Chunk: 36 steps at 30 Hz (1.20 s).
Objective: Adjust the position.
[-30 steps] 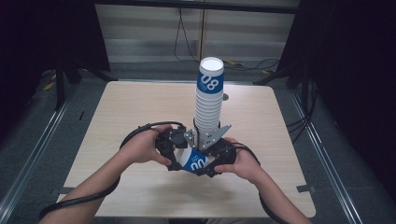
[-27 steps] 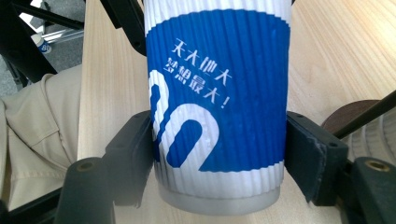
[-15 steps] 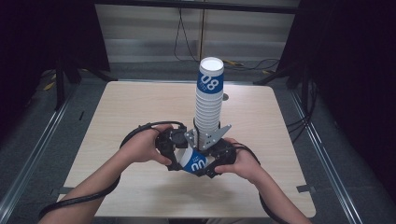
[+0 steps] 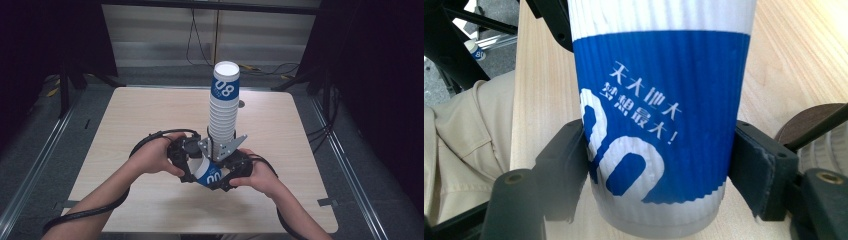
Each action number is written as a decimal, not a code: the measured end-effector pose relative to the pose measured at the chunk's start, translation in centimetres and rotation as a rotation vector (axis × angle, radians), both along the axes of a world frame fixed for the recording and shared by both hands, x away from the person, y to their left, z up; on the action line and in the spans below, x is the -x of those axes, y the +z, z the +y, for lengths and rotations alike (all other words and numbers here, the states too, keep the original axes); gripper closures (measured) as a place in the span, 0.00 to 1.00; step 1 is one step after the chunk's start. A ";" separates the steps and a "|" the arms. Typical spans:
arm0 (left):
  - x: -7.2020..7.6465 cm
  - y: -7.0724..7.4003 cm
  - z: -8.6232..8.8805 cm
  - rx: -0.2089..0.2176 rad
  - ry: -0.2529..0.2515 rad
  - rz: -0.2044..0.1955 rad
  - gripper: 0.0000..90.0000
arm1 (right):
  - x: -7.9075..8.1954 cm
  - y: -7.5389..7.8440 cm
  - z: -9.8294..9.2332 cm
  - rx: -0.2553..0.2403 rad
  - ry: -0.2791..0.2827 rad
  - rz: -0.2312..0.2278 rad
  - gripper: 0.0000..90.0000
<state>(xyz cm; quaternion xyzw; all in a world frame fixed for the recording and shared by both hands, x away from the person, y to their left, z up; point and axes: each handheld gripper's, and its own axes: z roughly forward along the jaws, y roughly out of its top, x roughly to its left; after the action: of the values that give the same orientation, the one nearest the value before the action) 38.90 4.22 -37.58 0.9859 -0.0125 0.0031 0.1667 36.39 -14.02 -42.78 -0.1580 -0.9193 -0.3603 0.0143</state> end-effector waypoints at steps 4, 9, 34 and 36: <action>-0.1 -0.2 0.1 -0.001 0.004 0.006 0.23 | 0.1 0.0 0.0 0.006 0.010 -0.025 0.33; -0.3 -0.2 0.5 0.035 0.023 0.032 0.21 | 0.1 0.2 -0.2 -0.006 0.020 -0.051 0.33; -1.0 -0.5 2.9 0.151 0.104 0.090 0.18 | 0.4 -0.2 -2.1 -0.077 -0.033 -0.082 0.32; -0.9 -0.6 3.1 0.158 0.116 0.105 0.18 | 0.5 -0.3 -2.1 -0.079 -0.035 -0.083 0.32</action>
<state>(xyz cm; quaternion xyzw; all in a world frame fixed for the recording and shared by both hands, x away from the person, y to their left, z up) 39.82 7.30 -38.16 0.9676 0.0538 -0.0377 0.2437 35.93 -16.15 -43.06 -0.1585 -0.9013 -0.4025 -0.0241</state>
